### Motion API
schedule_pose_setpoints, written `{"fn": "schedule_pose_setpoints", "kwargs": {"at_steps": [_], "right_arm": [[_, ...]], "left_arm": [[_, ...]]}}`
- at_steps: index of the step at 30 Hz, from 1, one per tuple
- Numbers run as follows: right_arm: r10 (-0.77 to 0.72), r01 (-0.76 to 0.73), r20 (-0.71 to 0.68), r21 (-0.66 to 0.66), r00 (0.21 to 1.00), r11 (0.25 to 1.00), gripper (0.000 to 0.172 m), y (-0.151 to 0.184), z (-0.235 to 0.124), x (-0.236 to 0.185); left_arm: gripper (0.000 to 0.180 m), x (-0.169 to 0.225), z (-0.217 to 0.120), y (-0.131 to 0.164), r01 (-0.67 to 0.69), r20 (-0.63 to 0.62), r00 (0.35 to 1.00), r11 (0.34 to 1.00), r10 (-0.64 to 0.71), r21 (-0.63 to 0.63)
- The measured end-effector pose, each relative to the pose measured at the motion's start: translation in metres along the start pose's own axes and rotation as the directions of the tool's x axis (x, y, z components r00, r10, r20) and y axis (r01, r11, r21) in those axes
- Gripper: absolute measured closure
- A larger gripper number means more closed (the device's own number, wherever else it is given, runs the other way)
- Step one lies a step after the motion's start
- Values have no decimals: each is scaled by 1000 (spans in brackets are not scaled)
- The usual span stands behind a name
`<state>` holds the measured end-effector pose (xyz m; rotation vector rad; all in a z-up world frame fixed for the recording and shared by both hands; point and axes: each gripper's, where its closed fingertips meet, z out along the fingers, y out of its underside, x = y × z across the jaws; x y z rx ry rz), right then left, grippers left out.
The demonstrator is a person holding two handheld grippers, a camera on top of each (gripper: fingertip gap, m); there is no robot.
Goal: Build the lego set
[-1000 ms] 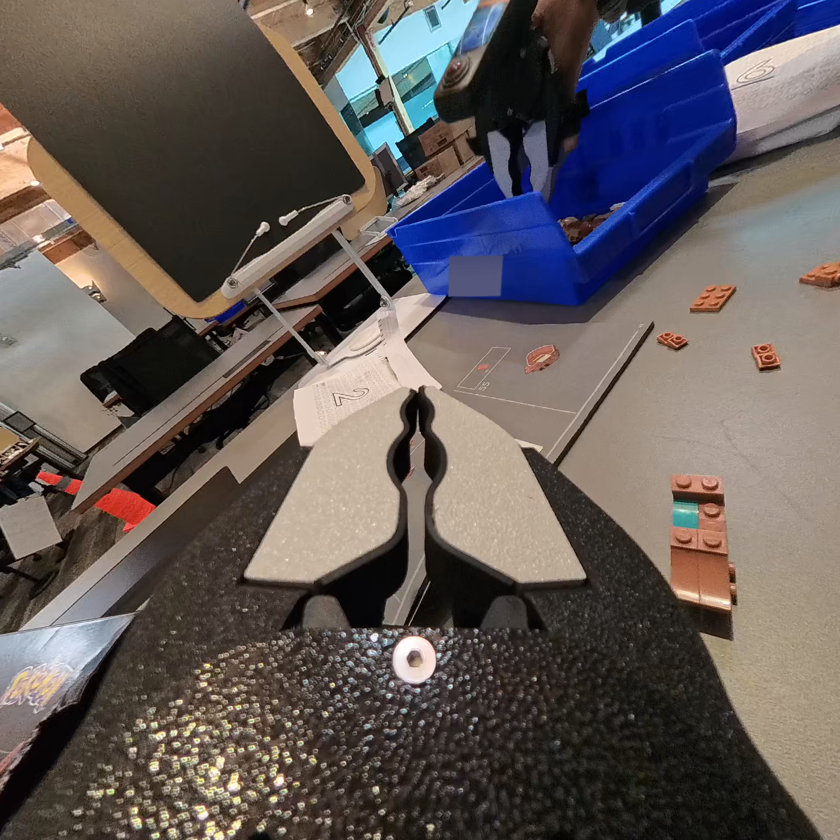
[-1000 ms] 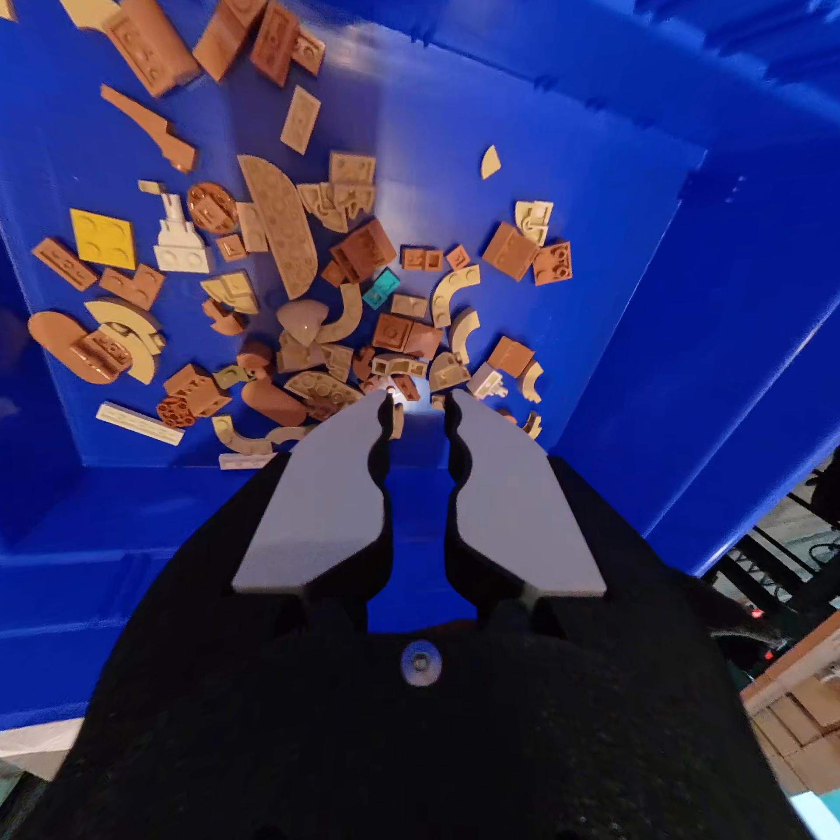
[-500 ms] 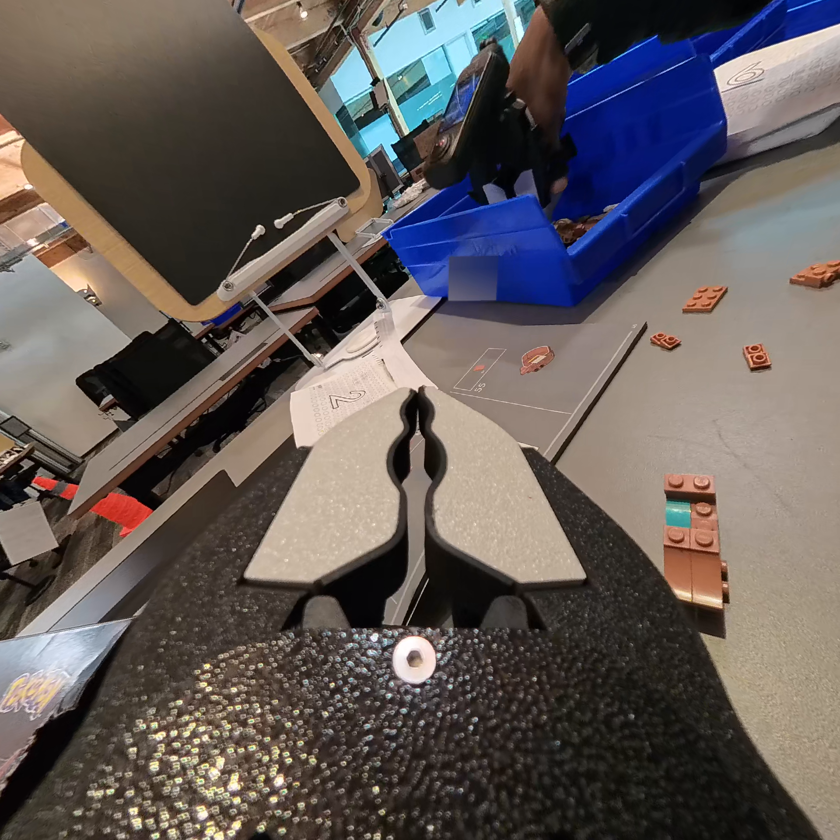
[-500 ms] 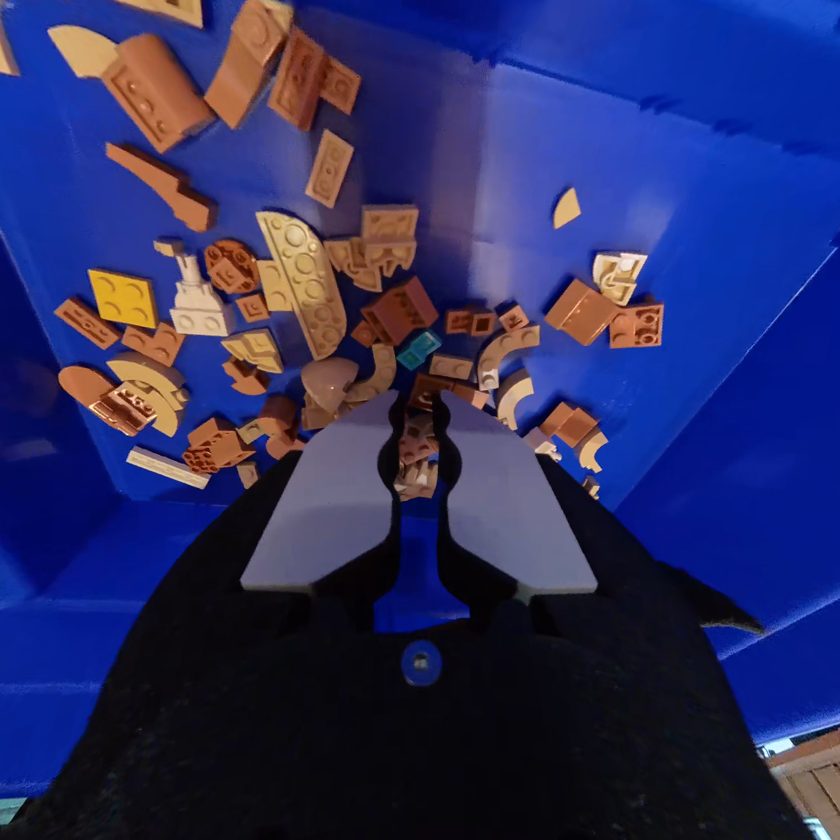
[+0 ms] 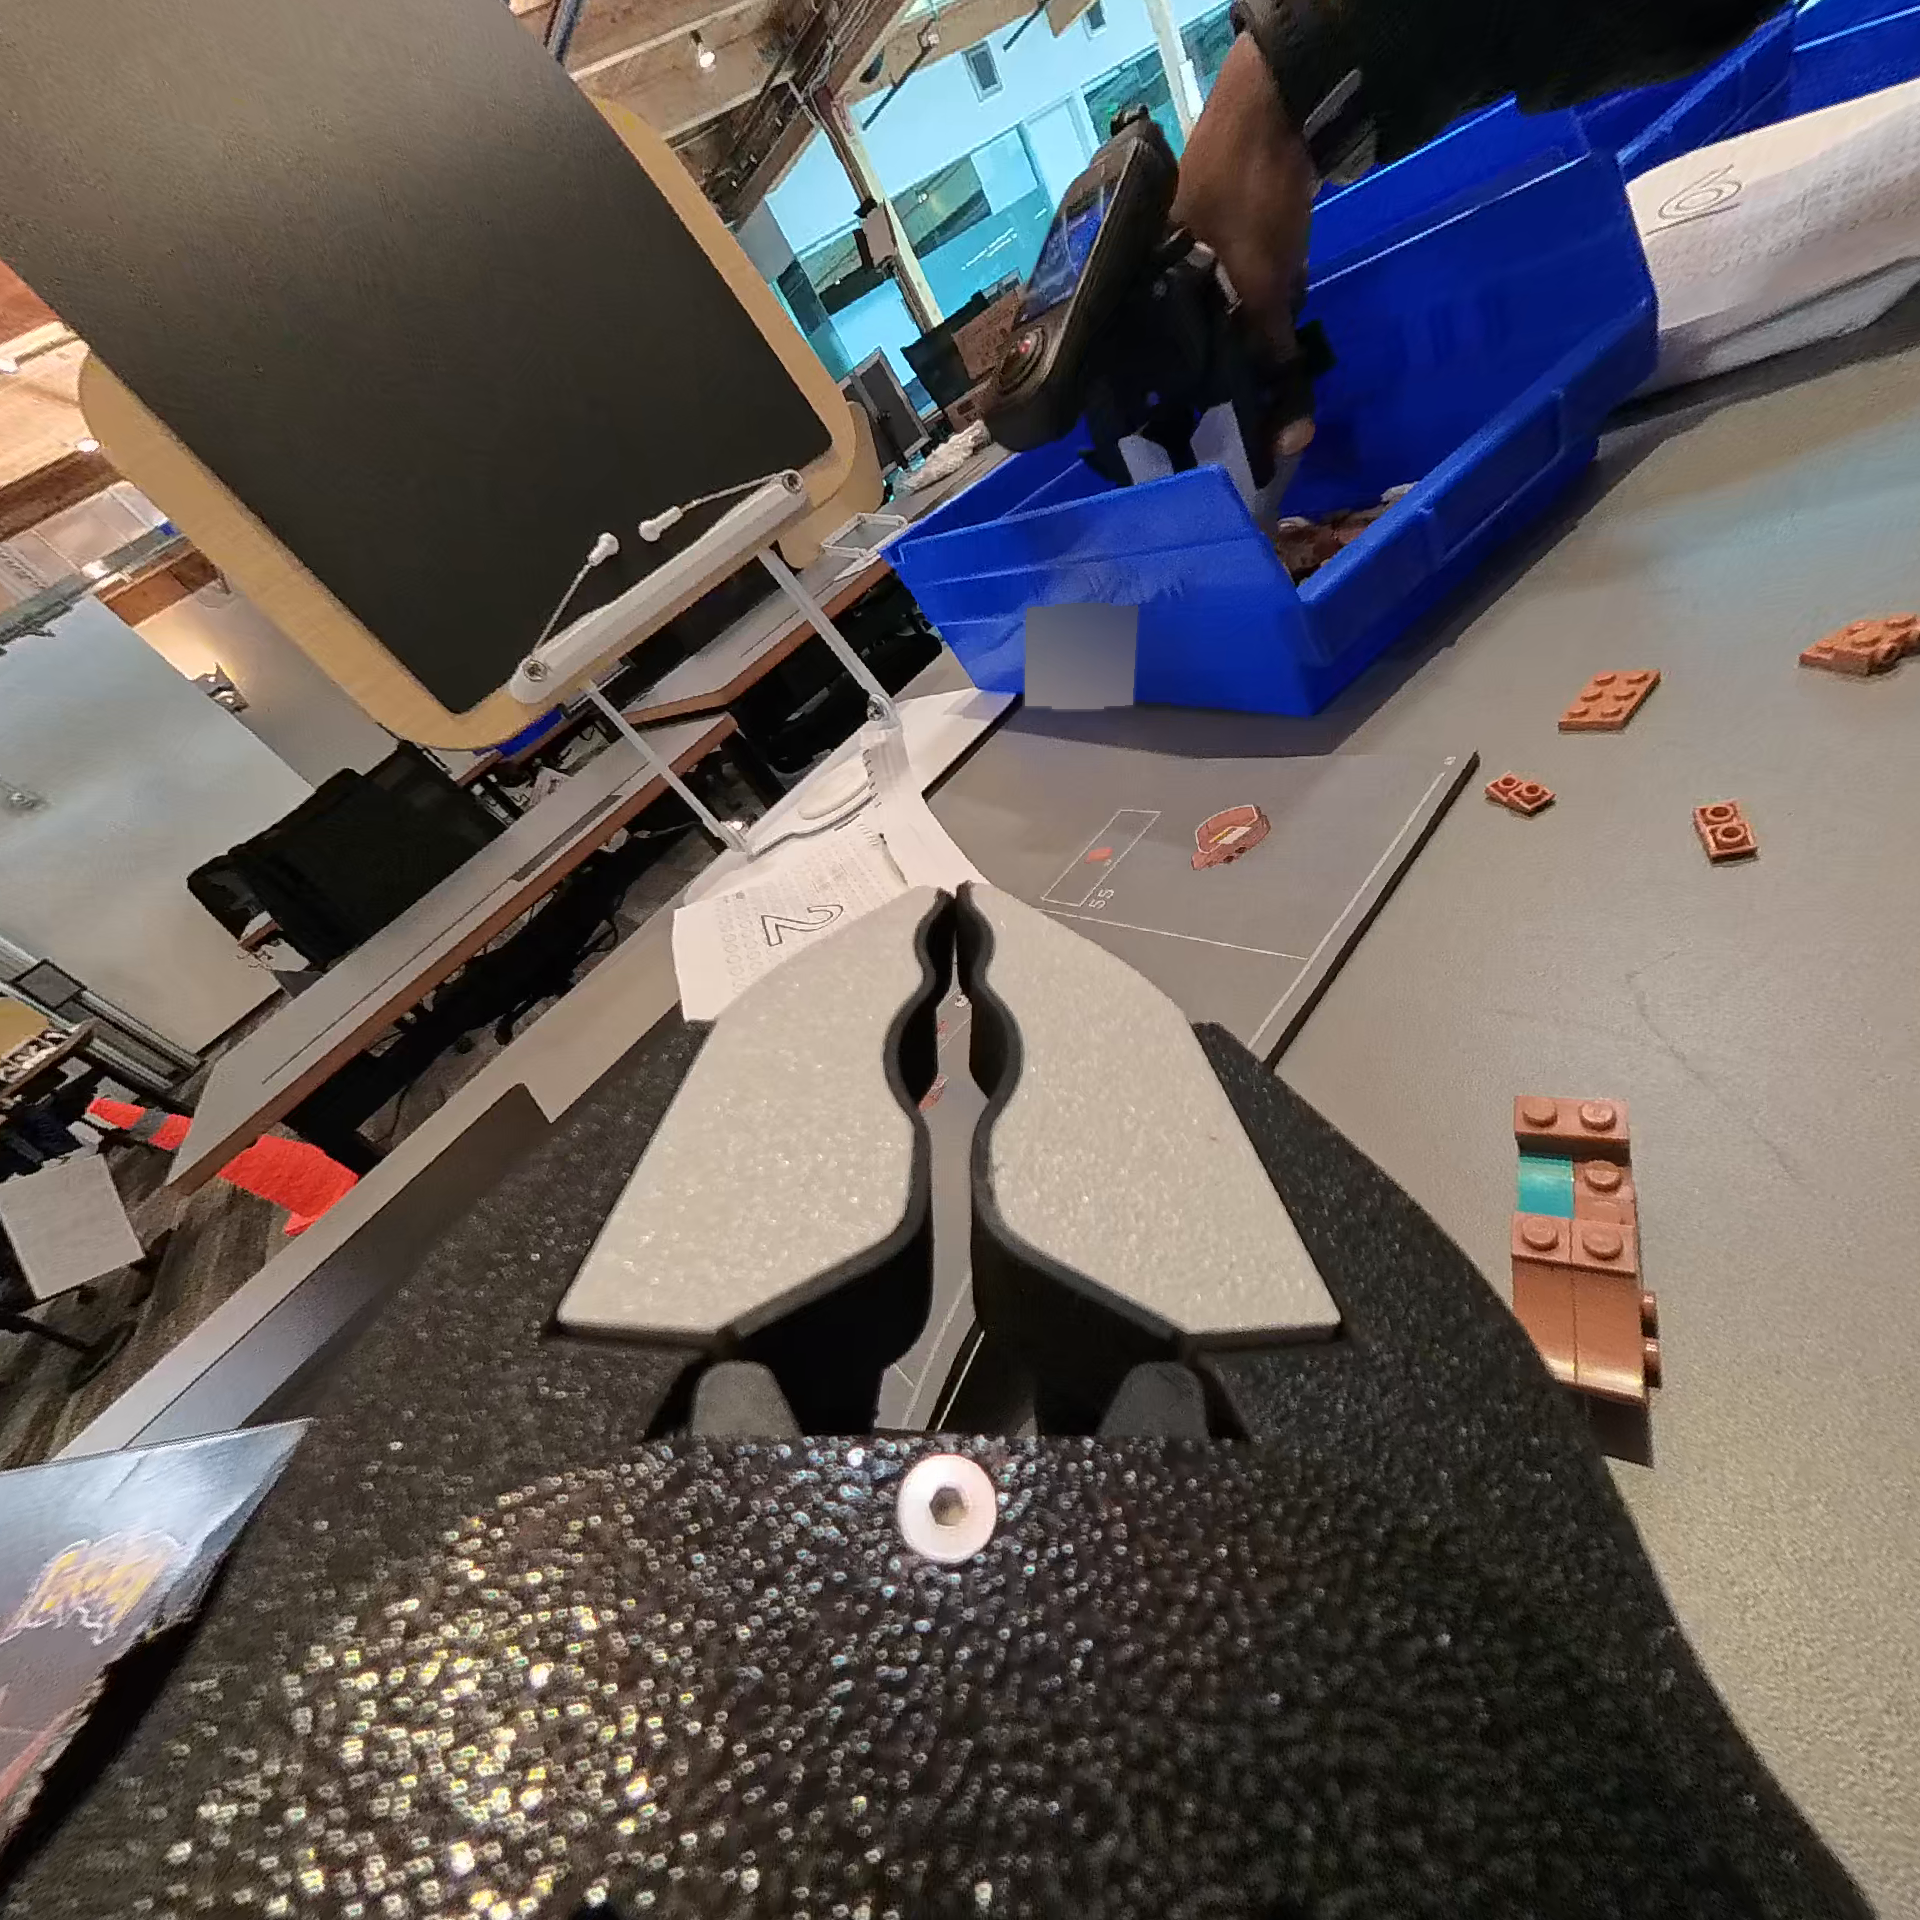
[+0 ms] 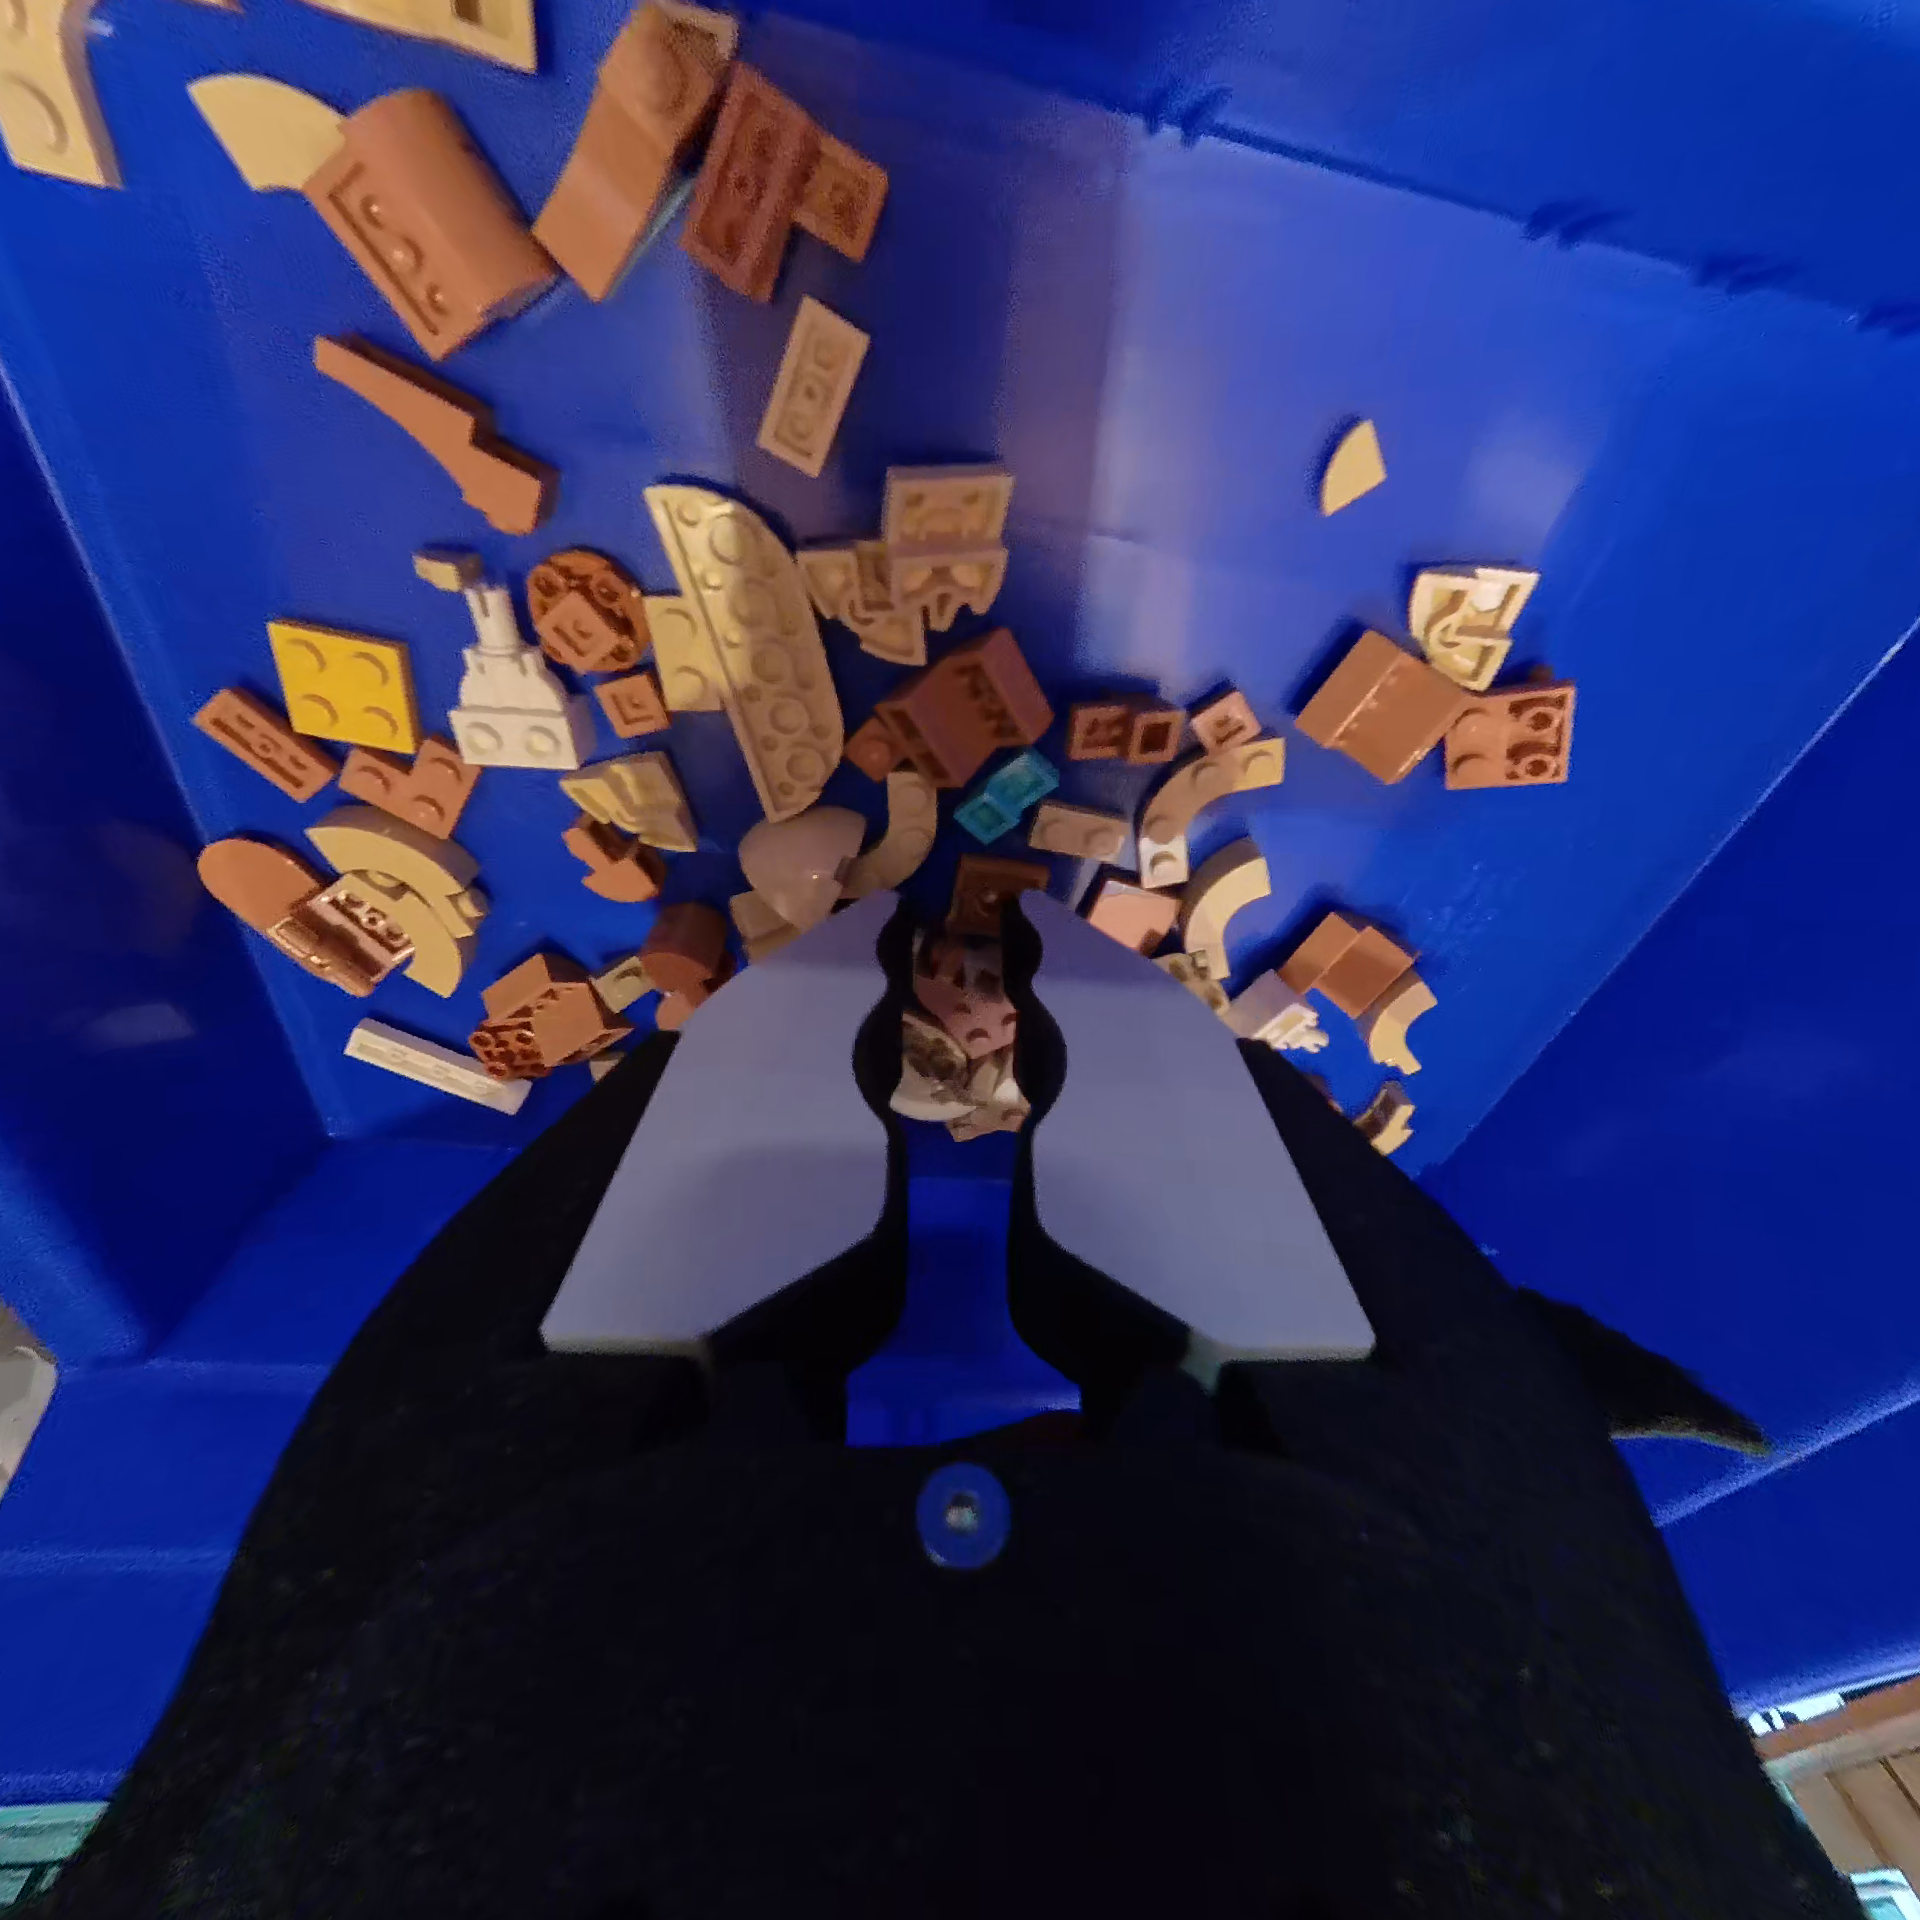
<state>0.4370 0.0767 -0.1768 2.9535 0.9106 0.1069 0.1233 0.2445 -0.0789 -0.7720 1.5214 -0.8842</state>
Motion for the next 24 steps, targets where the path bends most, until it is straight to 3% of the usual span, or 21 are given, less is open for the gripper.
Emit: {"fn": "schedule_pose_setpoints", "kwargs": {"at_steps": [11,13,24], "right_arm": [[-29,29,18,-4,999,1000,163,0,-1,-8],[-31,31,7,6,999,999,171,-1,-4,-7],[-19,22,-52,67,998,998,163,2,-31,1]], "left_arm": [[180,2,0,0,1,-8,1000,1000,-1,1],[180,1,0,0,3,-7,1000,1000,-3,1],[180,3,1,0,2,-14,1000,1000,-2,0]]}}
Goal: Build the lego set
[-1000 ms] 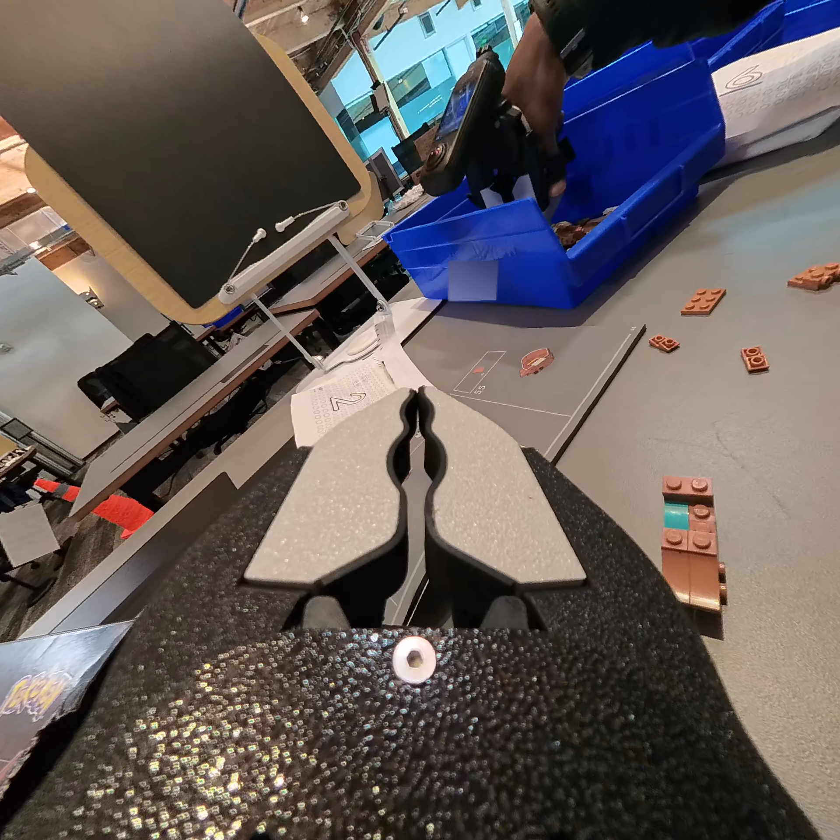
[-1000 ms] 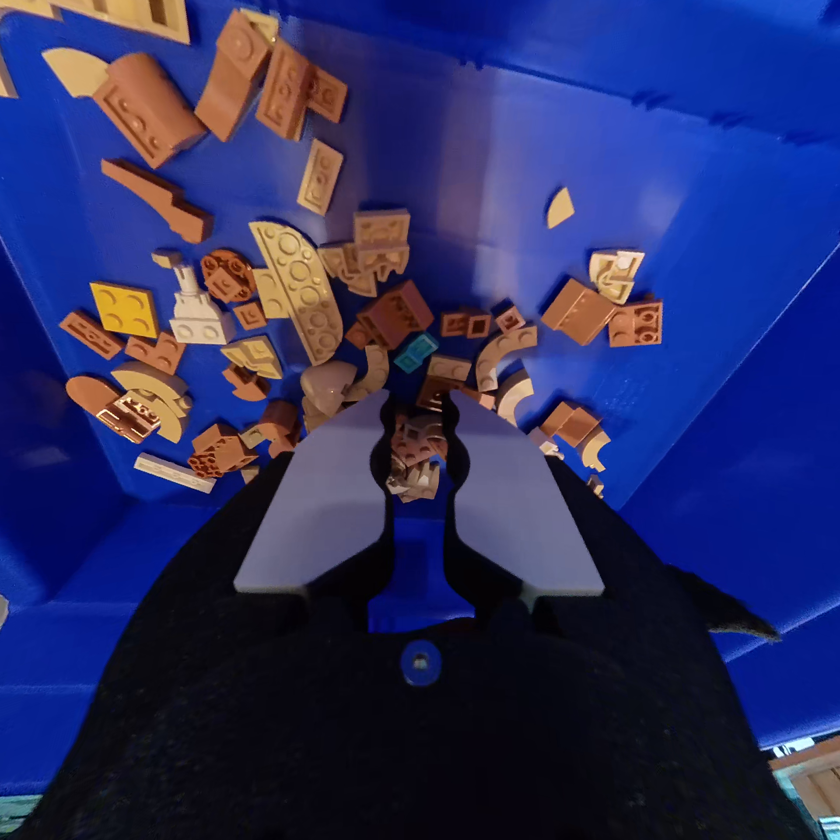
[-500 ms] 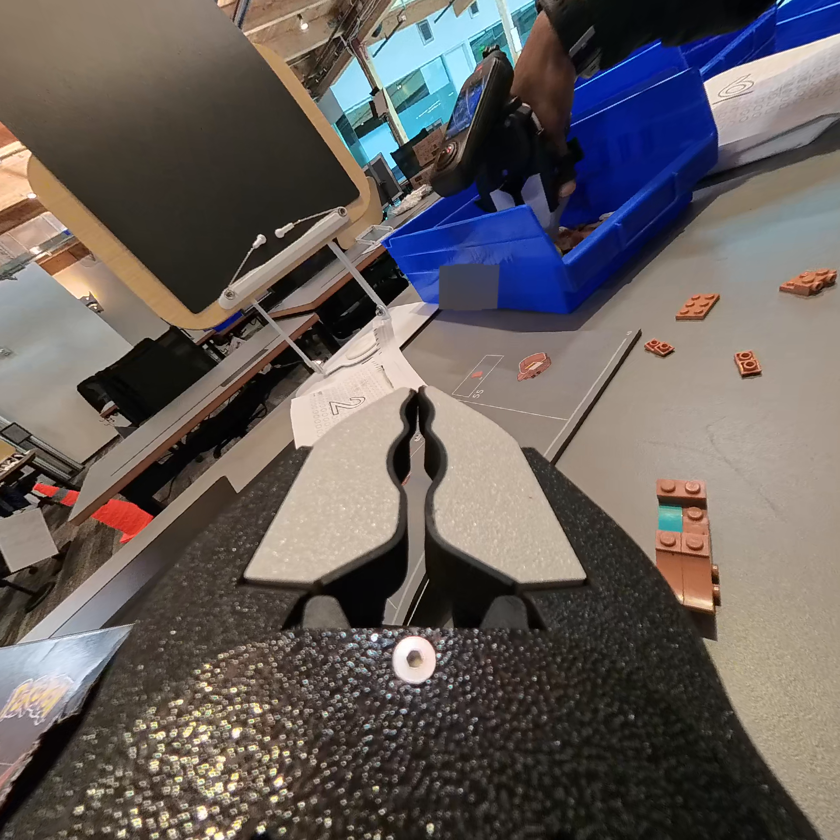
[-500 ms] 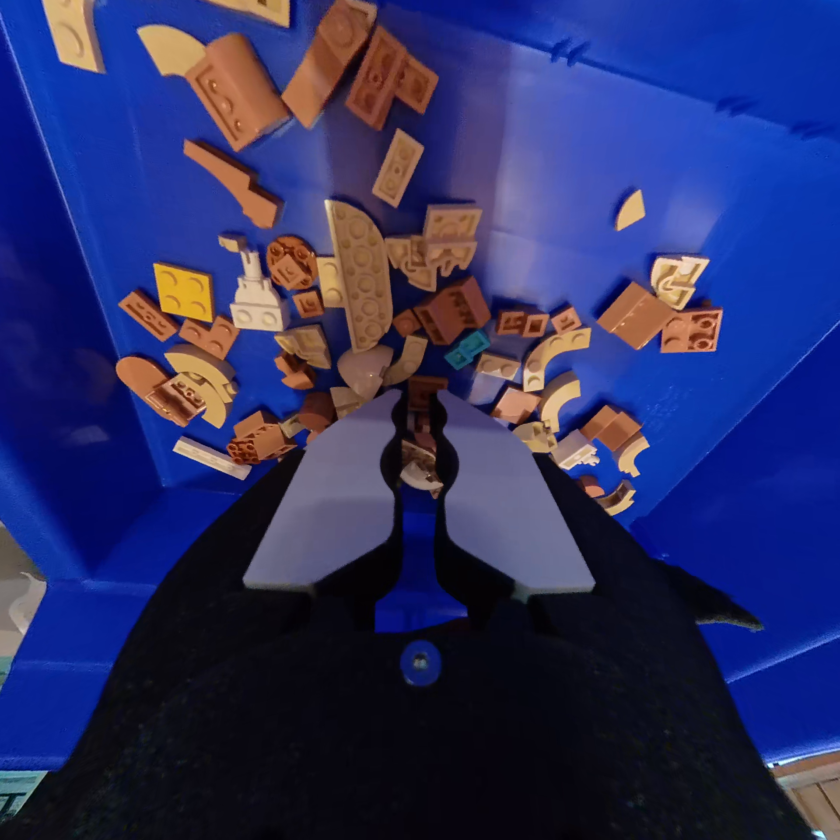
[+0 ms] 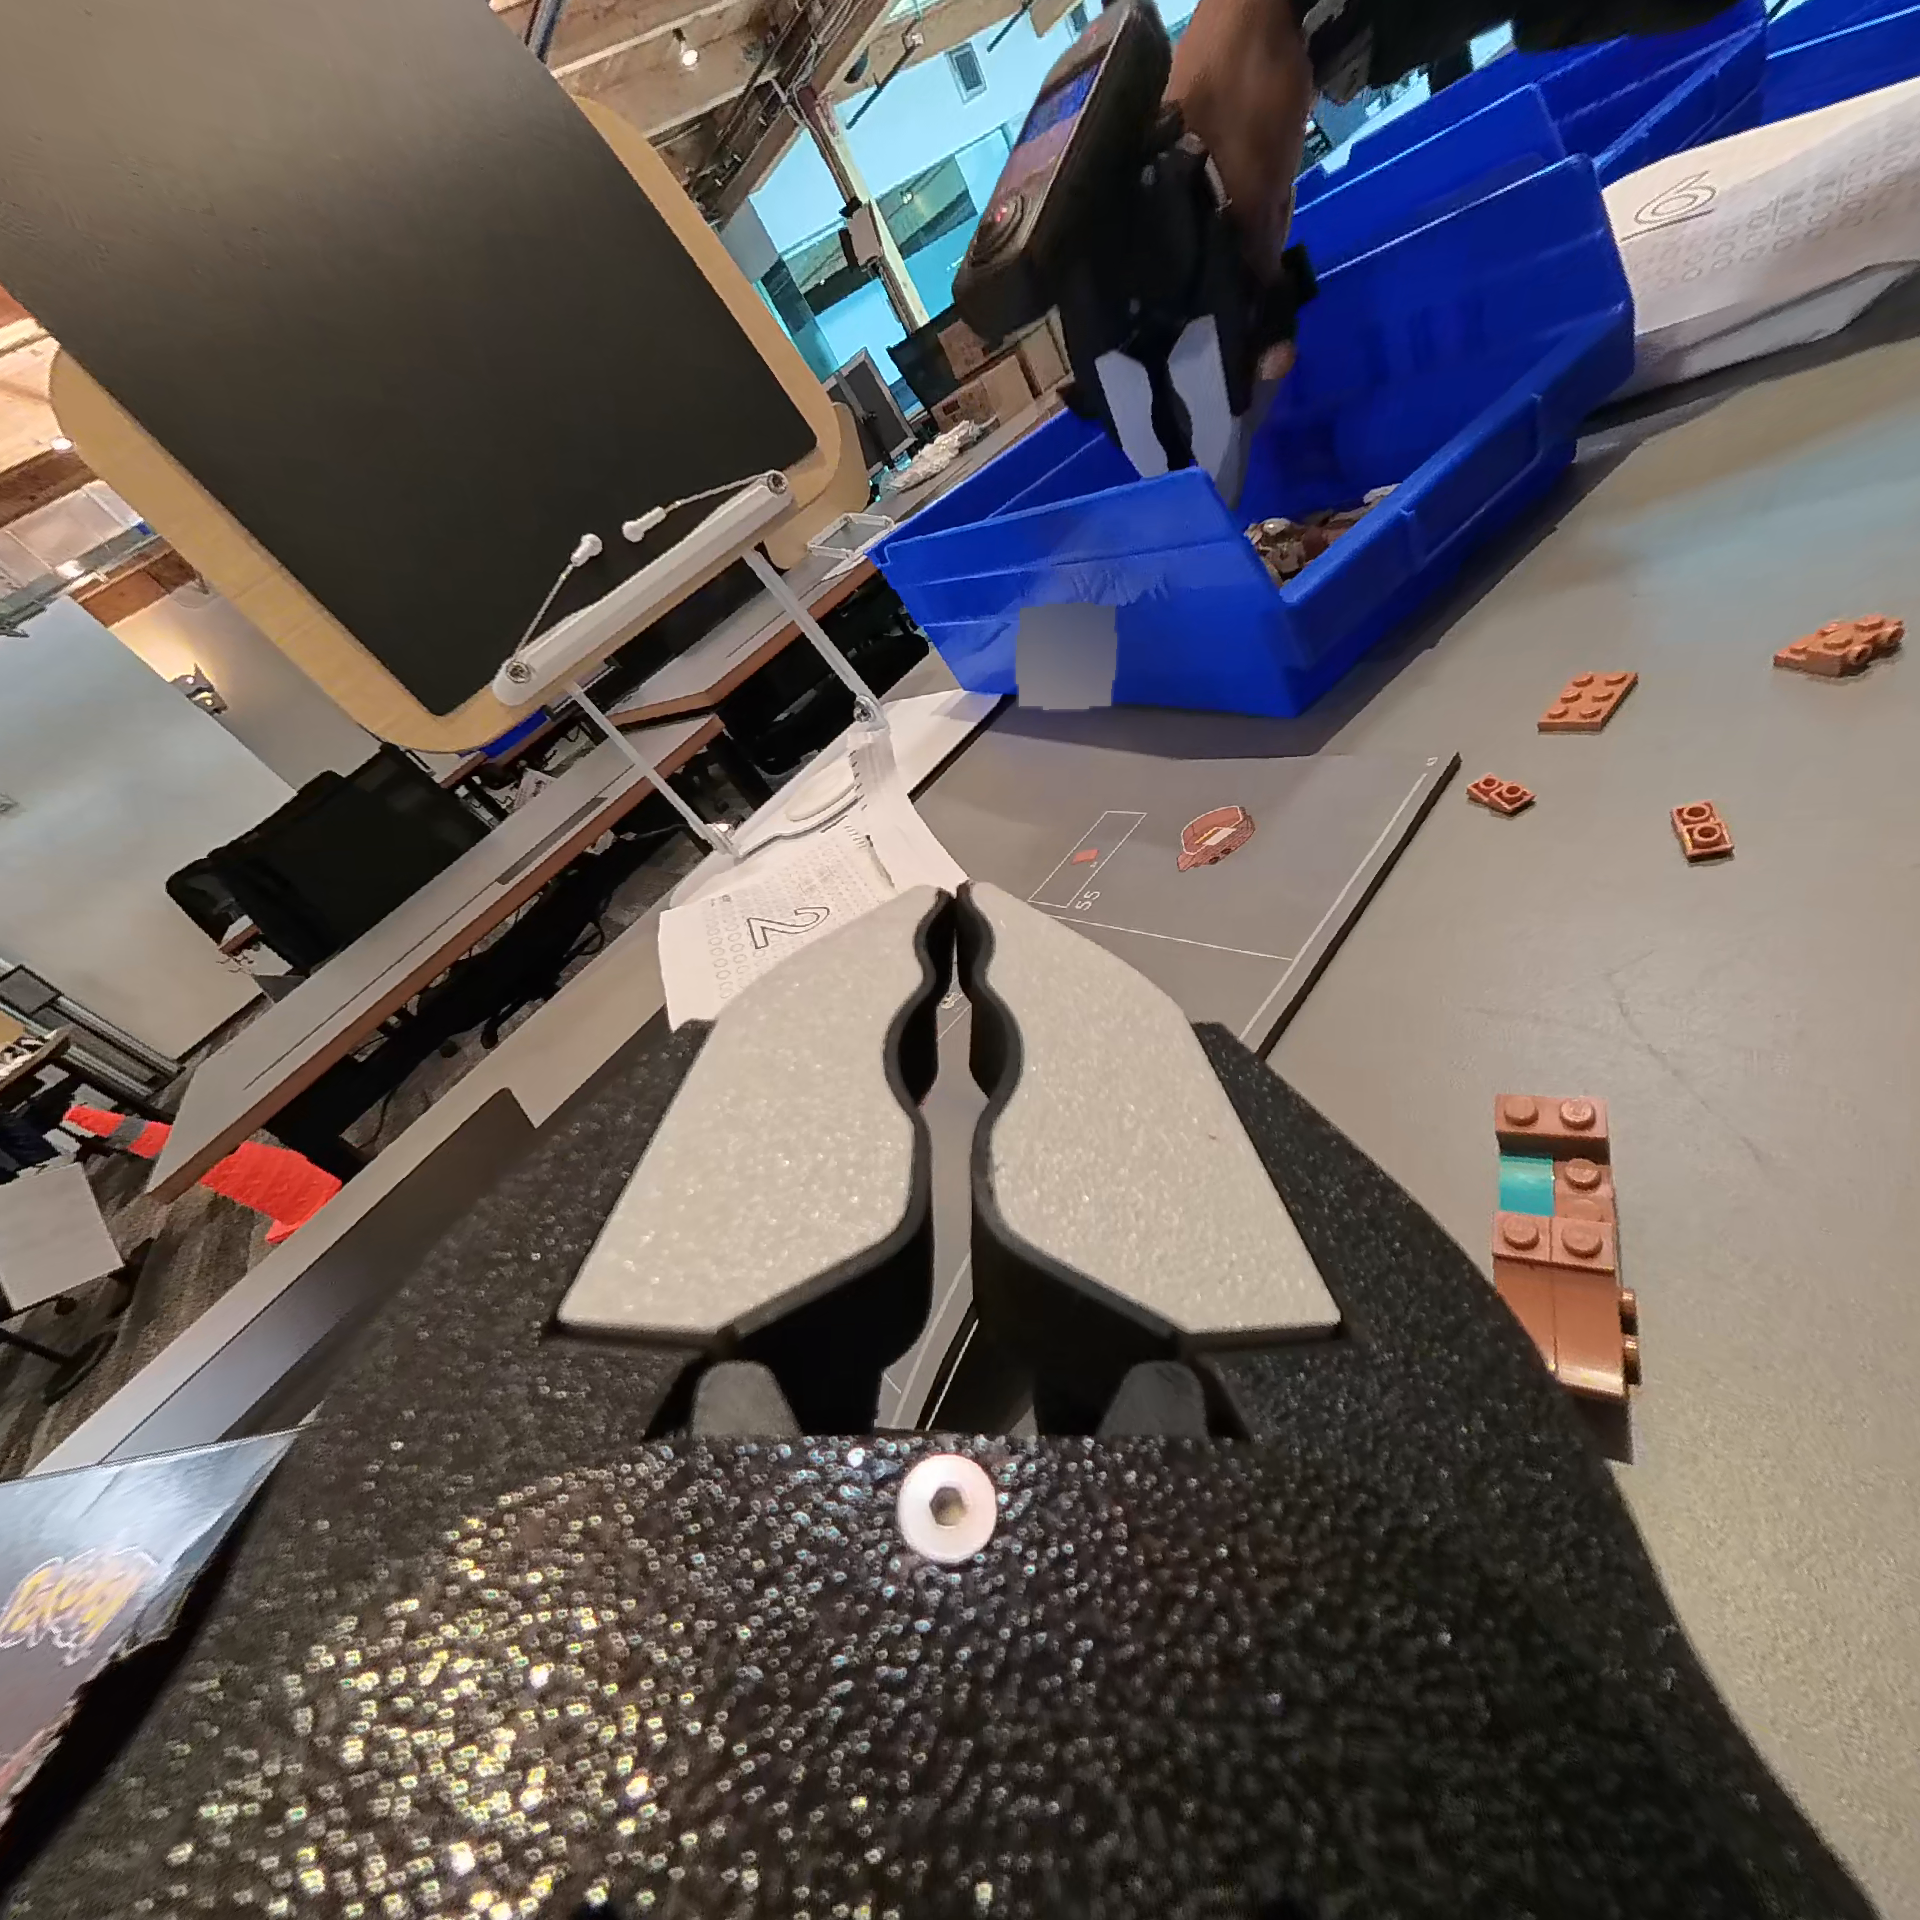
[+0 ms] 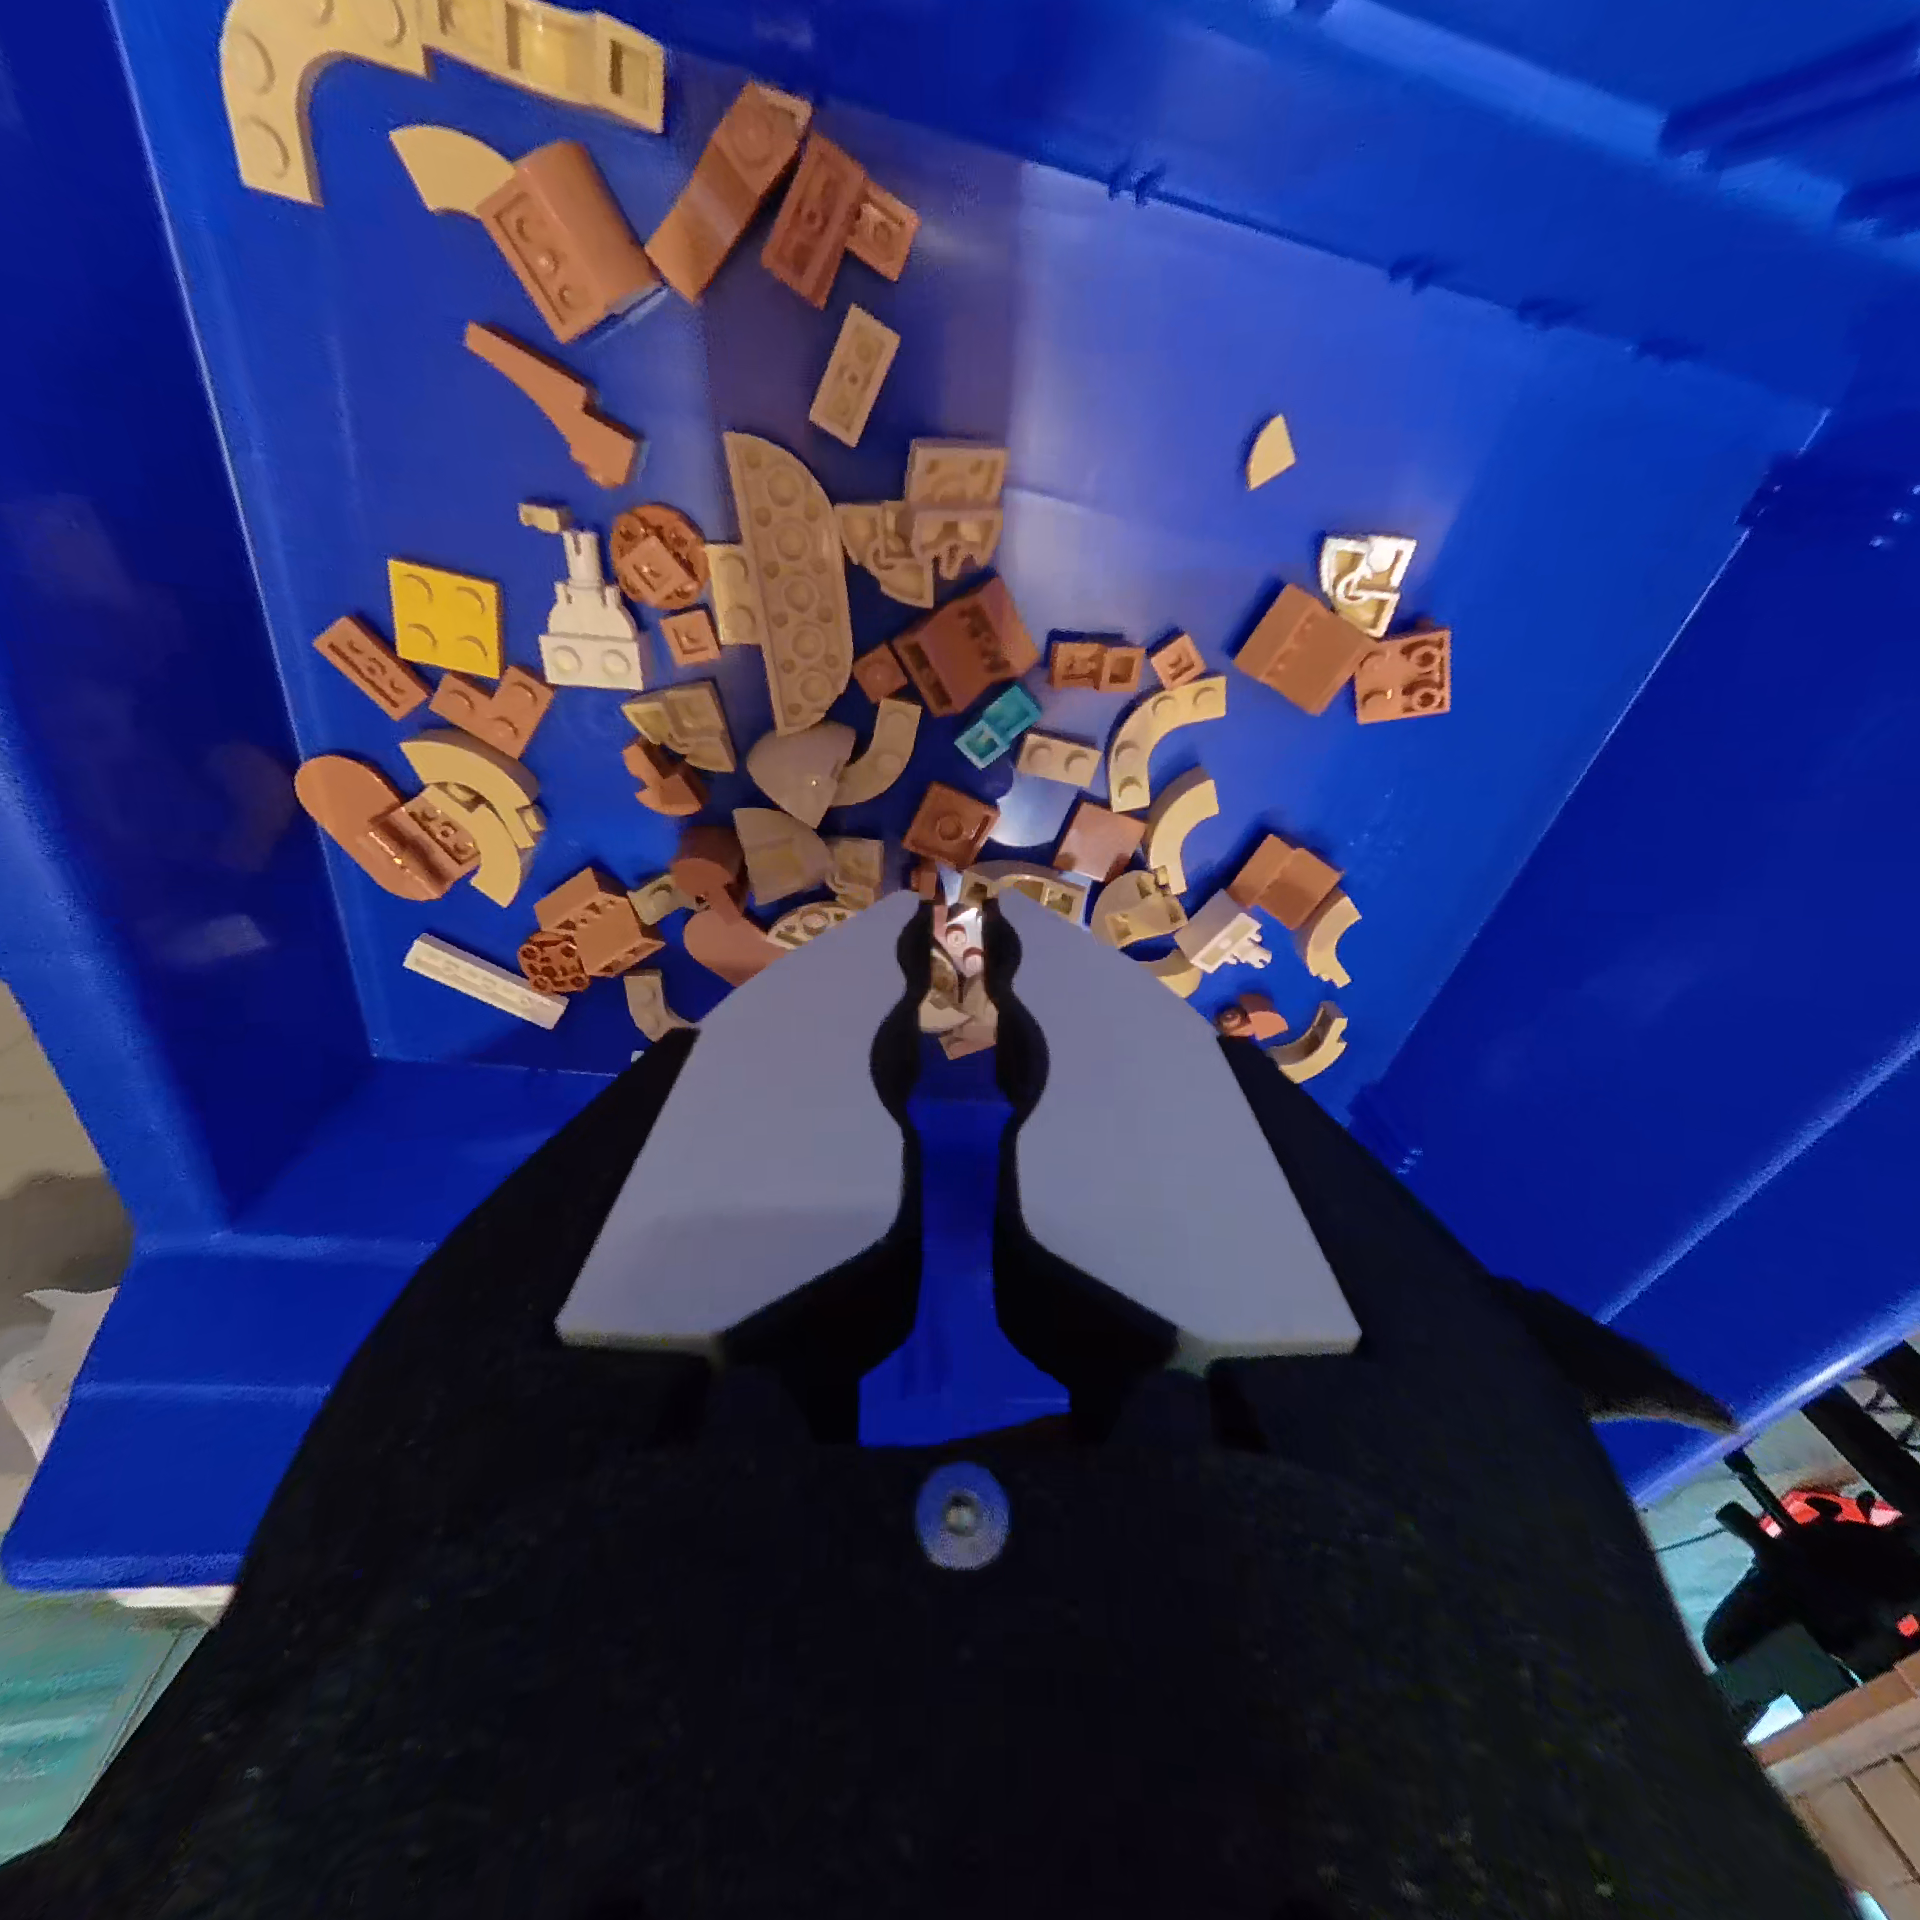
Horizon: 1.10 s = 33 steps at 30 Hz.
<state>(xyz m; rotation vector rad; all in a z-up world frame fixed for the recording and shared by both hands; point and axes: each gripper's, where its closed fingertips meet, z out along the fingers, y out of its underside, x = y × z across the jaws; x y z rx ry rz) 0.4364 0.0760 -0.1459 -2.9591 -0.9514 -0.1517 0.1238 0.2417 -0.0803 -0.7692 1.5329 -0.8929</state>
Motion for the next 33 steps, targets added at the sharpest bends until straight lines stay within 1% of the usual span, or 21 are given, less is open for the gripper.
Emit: {"fn": "schedule_pose_setpoints", "kwargs": {"at_steps": [3,7,10,12,15,19,22,23,25,27,30,33], "right_arm": [[-23,22,19,69,1000,997,160,-13,-1,-8],[-78,74,40,92,996,993,157,-27,0,-24],[-124,115,59,133,991,984,157,-40,-4,-45],[-156,148,47,141,987,979,155,-45,-7,-58],[-193,193,-13,166,981,967,152,-54,-20,-74],[-221,234,-76,306,972,923,153,-77,-55,-111],[-264,285,-109,425,958,859,154,-111,-68,-159],[-285,303,-108,454,952,838,154,-123,-66,-178],[-324,339,-116,472,939,814,154,-144,-54,-208],[-327,341,-117,483,938,806,154,-162,-41,-225],[-289,274,-54,521,956,808,154,-181,-25,-234],[-255,233,-23,497,967,836,154,-185,-9,-232]], "left_arm": [[180,0,0,0,2,0,1000,1000,-2,1],[180,0,0,1,-2,2,1000,1000,2,-3],[180,-2,-1,0,1,5,1000,1000,-1,-1],[180,-2,-1,0,4,5,1000,1000,-4,3],[180,0,0,-1,-1,-2,1000,1000,1,1],[180,1,-1,-3,-8,-1,1000,1000,8,6],[180,1,-1,-5,-5,1,1000,1000,5,13],[180,1,-1,-6,-6,-2,1000,1000,6,15],[180,3,-1,-7,-13,-5,1000,1000,13,18],[180,5,0,-8,-20,-8,1000,1000,21,20],[180,6,-1,-9,-28,-5,1000,999,29,21],[180,4,-2,-11,-28,2,1000,999,28,26]]}}
